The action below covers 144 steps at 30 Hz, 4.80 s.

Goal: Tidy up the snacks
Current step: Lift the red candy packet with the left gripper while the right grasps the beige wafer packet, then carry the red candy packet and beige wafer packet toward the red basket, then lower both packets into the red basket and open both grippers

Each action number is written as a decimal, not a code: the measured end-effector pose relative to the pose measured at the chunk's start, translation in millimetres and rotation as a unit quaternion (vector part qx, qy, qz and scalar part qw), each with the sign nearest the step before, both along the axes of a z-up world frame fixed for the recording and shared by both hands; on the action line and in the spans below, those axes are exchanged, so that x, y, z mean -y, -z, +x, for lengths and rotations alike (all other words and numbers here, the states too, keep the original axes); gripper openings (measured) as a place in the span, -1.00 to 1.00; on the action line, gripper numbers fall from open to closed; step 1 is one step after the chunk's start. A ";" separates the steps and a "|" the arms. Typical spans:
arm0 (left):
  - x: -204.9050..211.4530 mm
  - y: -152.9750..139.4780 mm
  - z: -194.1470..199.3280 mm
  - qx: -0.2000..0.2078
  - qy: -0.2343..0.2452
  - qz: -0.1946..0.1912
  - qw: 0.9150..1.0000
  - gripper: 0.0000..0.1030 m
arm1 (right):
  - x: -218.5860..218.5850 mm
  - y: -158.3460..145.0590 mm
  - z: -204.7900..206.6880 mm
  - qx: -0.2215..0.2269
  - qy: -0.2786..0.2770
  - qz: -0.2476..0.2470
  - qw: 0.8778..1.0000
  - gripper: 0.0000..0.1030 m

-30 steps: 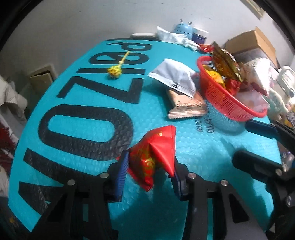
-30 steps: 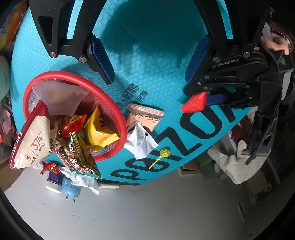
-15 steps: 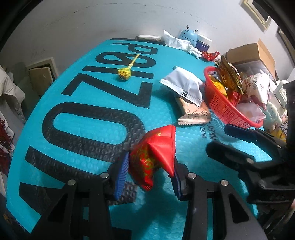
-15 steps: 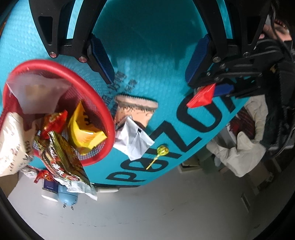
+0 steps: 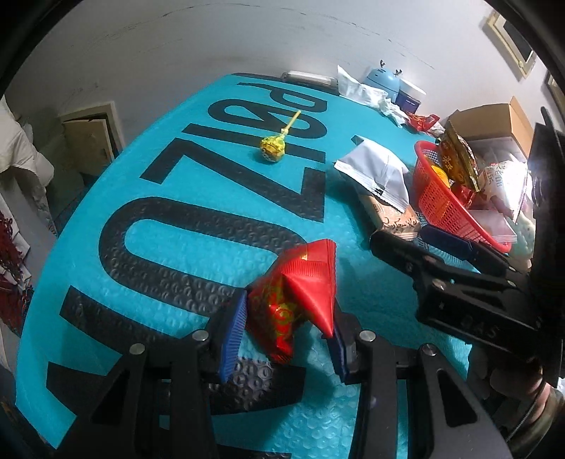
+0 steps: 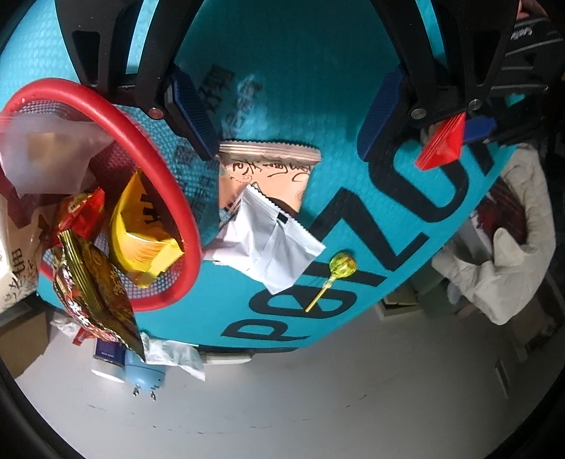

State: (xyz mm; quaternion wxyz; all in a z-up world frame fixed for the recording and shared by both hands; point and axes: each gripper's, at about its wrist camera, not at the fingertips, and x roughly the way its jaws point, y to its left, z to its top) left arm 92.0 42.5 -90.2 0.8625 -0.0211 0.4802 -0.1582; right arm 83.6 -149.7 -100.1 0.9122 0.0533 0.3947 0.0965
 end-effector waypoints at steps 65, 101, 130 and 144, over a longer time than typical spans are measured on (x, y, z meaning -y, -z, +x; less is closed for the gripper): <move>44.6 3.5 9.1 -0.001 0.087 0.028 0.996 -0.19 | 8.8 -10.9 -49.5 0.026 -0.154 -0.043 0.987 0.48; 43.6 -33.4 -32.2 0.033 0.080 -0.025 0.996 -0.43 | 37.4 -31.3 -82.4 0.046 -0.138 0.036 0.989 -0.79; 112.7 -118.2 -52.9 0.136 0.159 -0.059 0.976 -0.43 | 89.9 -108.0 -136.0 0.154 -0.071 -0.025 0.985 -0.79; 163.3 -107.1 -3.0 0.126 0.189 -0.032 0.973 -0.43 | 112.7 -102.7 -111.2 0.144 -0.016 -0.061 0.988 -0.79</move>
